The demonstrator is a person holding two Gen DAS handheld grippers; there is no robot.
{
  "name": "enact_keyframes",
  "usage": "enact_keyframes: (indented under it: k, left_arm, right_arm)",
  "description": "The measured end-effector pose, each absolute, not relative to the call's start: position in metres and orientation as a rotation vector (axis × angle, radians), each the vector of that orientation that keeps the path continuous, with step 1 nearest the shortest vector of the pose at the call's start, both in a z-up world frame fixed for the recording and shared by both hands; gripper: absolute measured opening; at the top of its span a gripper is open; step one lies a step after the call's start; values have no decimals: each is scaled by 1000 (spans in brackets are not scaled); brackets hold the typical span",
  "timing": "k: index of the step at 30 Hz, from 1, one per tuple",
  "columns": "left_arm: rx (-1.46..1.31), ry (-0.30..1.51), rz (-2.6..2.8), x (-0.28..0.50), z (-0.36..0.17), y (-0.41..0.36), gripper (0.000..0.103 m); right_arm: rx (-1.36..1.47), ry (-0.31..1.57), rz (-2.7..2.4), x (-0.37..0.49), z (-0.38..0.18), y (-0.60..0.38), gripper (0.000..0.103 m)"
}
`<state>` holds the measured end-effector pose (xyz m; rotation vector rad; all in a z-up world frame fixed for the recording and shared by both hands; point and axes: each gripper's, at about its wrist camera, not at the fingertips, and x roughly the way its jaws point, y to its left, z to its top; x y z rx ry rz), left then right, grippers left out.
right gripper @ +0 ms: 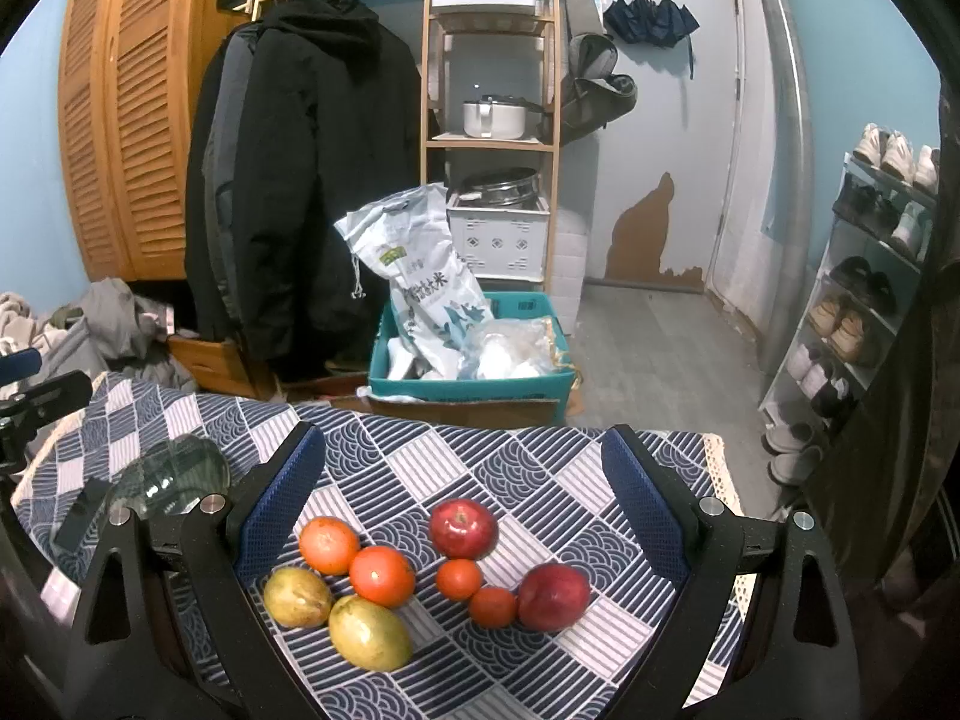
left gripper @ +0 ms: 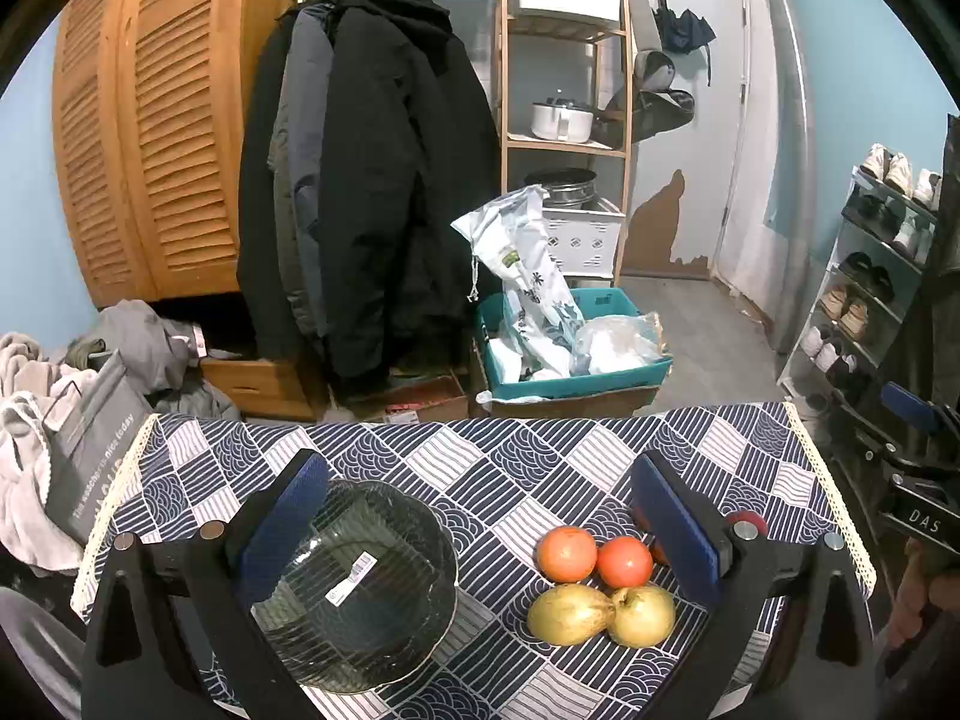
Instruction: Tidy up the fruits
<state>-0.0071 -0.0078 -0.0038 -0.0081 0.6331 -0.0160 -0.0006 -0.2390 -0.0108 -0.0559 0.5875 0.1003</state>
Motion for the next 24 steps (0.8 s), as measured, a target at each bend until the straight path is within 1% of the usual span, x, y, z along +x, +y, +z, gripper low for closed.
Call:
enact_keyframes:
  k: [24]
  left_arm:
    - [-7,636,-18,-7,-4,-10,102]
  right_arm:
    - [-42,599,97,0,-12,-242,92]
